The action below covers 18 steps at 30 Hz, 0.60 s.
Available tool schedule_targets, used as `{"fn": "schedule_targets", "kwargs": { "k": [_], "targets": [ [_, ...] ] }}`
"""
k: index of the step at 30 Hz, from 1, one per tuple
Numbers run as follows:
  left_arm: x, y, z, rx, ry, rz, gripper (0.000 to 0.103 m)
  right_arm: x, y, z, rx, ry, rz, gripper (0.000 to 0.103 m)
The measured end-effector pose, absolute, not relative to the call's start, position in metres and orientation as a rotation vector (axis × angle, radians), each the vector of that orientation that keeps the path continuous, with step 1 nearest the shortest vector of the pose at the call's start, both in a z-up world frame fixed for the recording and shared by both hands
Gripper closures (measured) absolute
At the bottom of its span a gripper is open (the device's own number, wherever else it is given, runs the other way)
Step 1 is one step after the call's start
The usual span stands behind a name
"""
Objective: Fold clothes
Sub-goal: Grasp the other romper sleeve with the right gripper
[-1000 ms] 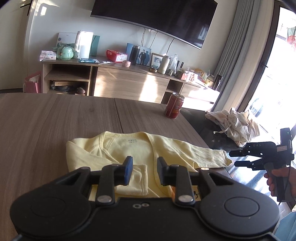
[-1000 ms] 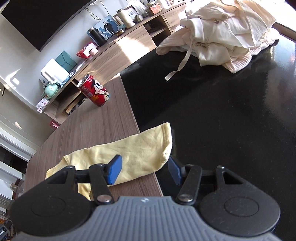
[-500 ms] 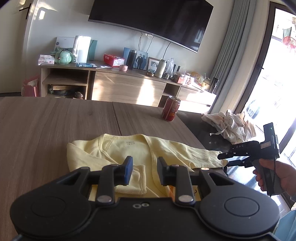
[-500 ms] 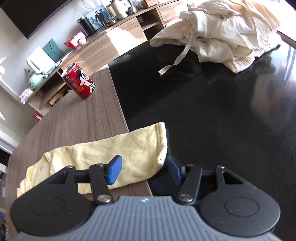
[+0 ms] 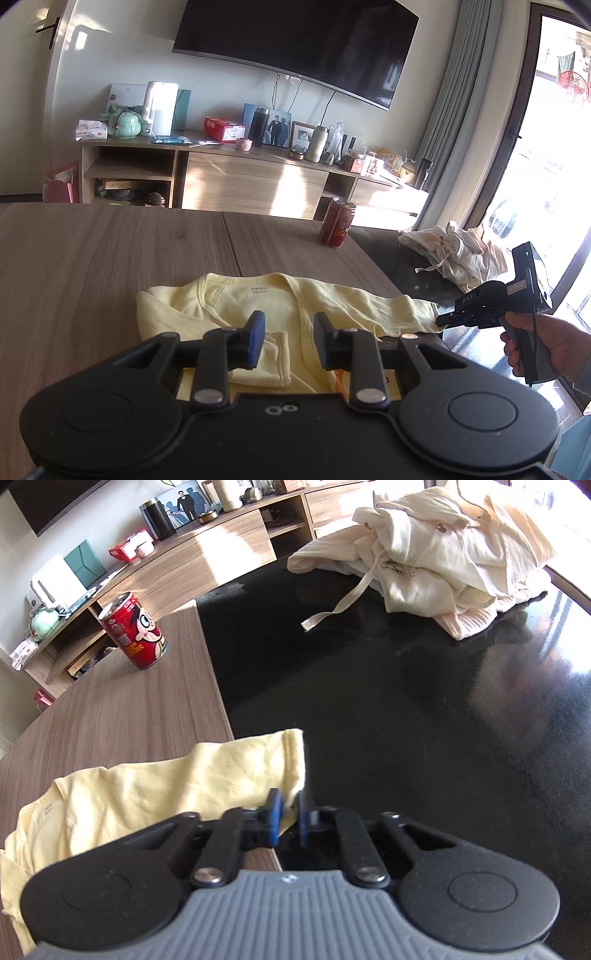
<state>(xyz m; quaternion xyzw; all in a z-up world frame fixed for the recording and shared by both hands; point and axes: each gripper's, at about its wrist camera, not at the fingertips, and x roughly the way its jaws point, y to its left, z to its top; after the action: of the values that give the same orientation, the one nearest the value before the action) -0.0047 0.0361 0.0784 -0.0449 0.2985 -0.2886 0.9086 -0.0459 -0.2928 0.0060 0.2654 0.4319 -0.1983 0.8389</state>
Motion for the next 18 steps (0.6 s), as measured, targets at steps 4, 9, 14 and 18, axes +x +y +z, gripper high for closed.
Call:
{"fn": "schedule_targets", "kwargs": {
  "k": [4, 9, 14, 18],
  "targets": [
    [-0.006, 0.037, 0.080, -0.094, 0.608, -0.599, 0.076, -0.045, -0.291, 0.007, 0.540, 0.926, -0.423, 0.094],
    [-0.008, 0.040, 0.082, -0.095, 0.609, -0.595, 0.075, -0.048, -0.283, 0.014, 0.481, 0.897, -0.418, 0.094],
    [-0.010, 0.048, 0.084, -0.107, 0.612, -0.574, 0.075, -0.052, -0.270, 0.031, 0.434, 0.842, -0.372, 0.094],
    [-0.014, 0.057, 0.090, -0.116, 0.600, -0.559, 0.075, -0.048, -0.250, 0.050, 0.382, 0.797, -0.301, 0.094]
  ]
}}
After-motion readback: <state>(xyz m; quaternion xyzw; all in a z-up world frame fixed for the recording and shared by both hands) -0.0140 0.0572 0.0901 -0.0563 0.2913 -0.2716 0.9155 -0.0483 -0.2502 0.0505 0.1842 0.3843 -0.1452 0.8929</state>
